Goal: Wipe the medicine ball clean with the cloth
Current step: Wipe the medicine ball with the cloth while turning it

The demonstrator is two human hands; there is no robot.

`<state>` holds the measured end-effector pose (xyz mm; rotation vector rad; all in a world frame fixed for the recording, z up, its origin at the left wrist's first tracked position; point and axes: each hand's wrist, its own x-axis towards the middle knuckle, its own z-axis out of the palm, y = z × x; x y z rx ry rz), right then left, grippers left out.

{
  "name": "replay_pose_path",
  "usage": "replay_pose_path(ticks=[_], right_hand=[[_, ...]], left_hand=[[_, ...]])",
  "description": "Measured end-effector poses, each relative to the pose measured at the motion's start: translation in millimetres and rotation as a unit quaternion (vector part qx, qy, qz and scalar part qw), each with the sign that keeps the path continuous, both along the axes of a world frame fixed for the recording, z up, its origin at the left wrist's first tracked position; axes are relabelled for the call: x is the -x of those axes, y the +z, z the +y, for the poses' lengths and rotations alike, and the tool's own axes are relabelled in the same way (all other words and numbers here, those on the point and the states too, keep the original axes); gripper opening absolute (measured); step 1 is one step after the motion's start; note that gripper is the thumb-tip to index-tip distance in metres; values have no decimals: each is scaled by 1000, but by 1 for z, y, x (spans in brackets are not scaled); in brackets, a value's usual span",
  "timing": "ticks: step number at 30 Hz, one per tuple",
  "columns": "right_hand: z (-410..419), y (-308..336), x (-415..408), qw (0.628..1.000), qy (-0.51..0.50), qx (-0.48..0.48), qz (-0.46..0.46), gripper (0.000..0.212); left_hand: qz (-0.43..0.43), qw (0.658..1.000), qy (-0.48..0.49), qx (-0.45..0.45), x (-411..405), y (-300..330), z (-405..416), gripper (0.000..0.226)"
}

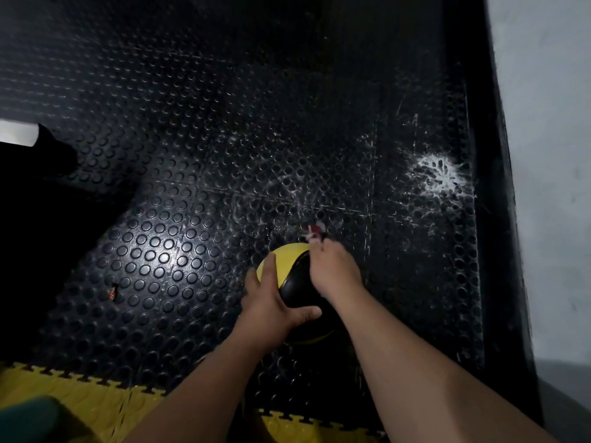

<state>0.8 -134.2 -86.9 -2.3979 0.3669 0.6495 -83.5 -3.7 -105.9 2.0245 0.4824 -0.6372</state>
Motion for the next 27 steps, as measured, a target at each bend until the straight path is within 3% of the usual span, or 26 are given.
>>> replay_pose_path(ticks=[3, 7, 11, 13, 16, 17, 20, 23, 25, 27], right_hand=[[18, 9, 26, 992, 107, -8, -66, 49], [-7, 3, -1, 999, -21, -26, 14, 50], [17, 14, 20, 978, 197, 23, -57, 50], [11, 18, 23, 975, 212, 2, -70, 48], [-17, -3, -2, 996, 12, -75, 40, 50], [-28, -10, -7, 983, -75, -131, 102, 54], [-49, -34, -1, 889, -292, -274, 221, 64], [-51, -29, 14, 875, -329, -299, 193, 52], [-48, -19, 24, 892, -311, -306, 119, 46], [-45, -9, 35, 885, -314, -339, 57, 42]], left_hand=[[-16, 1000, -7, 4, 3, -2, 8, 145], [-2, 999, -32, -16, -1, 0, 1, 142], [-34, 999, -25, 10, -1, -4, 12, 143], [-40, 998, -40, 4, 1, -3, 12, 140], [-20, 997, -79, -16, 0, 4, 7, 137], [-13, 994, -102, -25, 0, 6, 6, 138], [5, 989, -144, -32, 0, 12, 9, 141], [24, 991, -128, 1, -5, 21, 11, 139], [0, 994, -109, 21, -6, 23, 11, 137], [-37, 996, -74, 26, -5, 25, 13, 137]])
